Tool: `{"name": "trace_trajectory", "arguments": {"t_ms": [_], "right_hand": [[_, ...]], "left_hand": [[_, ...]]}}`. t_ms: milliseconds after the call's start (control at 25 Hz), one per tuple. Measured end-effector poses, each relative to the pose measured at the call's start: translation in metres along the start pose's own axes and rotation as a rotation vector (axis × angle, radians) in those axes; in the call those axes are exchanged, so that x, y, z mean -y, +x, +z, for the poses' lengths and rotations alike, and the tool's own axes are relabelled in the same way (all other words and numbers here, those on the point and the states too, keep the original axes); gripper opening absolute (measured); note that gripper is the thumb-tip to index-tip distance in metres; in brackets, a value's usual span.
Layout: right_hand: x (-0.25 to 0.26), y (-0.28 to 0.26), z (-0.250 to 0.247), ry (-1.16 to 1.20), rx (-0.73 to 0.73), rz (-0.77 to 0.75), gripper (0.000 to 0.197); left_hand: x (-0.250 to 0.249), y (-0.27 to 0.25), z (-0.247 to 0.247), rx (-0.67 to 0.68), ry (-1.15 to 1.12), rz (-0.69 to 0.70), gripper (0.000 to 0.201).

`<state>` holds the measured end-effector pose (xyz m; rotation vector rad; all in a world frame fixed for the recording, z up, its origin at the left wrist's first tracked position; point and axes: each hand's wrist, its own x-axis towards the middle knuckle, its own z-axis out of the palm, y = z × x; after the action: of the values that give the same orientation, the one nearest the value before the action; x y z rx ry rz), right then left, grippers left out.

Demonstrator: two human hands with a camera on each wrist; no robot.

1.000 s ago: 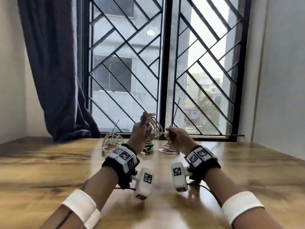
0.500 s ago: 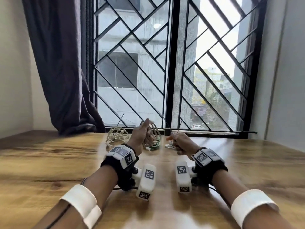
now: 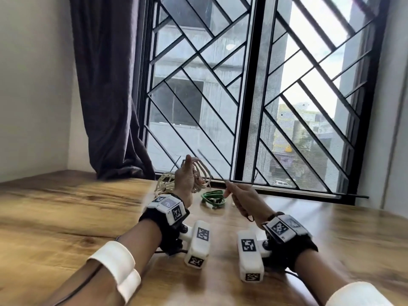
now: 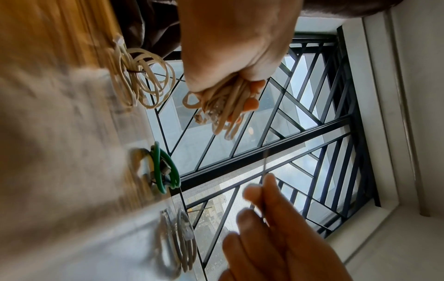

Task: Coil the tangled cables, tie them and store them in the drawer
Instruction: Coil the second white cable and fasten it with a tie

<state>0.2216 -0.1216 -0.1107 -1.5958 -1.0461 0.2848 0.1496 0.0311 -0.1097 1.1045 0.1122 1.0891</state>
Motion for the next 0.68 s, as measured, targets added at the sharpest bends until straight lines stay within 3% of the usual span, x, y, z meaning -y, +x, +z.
{"name": "trace_trajectory", "arguments": {"t_ms": [160,240,440,680], "right_hand": [[0.001,-0.002,0.002,-0.097,0.077,0.057,0.043],[0.001,-0.004,0.003,-0.108,0.130,0.072,0.043],[0.001,-0.004,0.006,-0.136,0.177,0.085,0.039],[-0.004,0.002,0.004,-0.097,0.112,0.068,0.032]], "left_hand": [[-0.002,0.011,-0.013,-0.212,-0.020,0.055,0.035],[-0.002,0.014,-0.018,-0.231,-0.007,0.037,0.036],[-0.003,-0.003,-0.005,0.075,0.101,-0.069,0.044],[-0.017,-0.018,0.009,0.154,0.292,-0.153,0.061]]}}
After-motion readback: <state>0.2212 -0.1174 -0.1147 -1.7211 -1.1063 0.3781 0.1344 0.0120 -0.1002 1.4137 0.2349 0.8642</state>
